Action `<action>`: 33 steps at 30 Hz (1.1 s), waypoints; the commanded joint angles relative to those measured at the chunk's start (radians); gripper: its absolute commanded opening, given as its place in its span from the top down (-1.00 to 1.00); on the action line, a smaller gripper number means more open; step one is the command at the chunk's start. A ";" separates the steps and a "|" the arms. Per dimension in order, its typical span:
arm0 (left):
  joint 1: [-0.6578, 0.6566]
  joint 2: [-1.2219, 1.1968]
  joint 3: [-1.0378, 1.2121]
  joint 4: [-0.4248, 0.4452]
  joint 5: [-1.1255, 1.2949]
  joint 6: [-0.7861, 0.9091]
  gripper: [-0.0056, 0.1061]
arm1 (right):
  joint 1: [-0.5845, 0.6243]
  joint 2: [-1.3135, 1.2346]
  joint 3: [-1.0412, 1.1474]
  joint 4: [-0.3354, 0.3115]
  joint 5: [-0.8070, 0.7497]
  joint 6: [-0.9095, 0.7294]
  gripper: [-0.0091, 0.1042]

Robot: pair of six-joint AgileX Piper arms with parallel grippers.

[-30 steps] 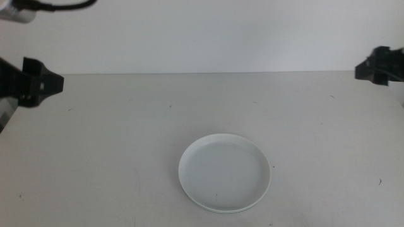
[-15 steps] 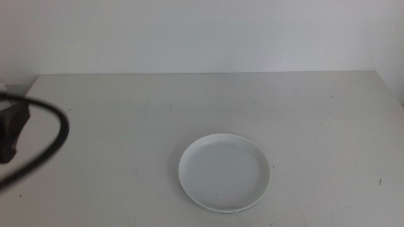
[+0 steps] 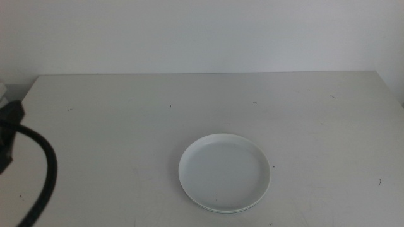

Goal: Stack the three bowls on top of each other.

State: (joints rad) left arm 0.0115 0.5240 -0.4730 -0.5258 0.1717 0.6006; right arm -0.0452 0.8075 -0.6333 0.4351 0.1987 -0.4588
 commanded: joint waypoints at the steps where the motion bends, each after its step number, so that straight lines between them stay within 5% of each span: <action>1: -0.042 0.003 -0.023 -0.021 -0.068 -0.004 -0.93 | 0.001 -0.007 -0.026 0.000 -0.059 -0.016 -0.16; 17: -0.059 -0.110 0.042 -0.019 -0.066 -0.004 -0.93 | 0.000 -0.124 0.057 -0.012 -0.073 -0.016 -0.16; 23: -0.059 -0.319 0.202 -0.019 -0.093 -0.004 -0.93 | 0.000 -0.342 0.263 -0.147 -0.067 -0.016 -0.16; 33: -0.059 -0.552 0.473 -0.018 -0.093 -0.004 -0.93 | 0.000 -0.614 0.531 -0.116 -0.073 -0.016 -0.16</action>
State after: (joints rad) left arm -0.0424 -0.0046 -0.0033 -0.5257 0.1495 0.6006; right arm -0.0452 0.2111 -0.1008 0.3213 0.1968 -0.4619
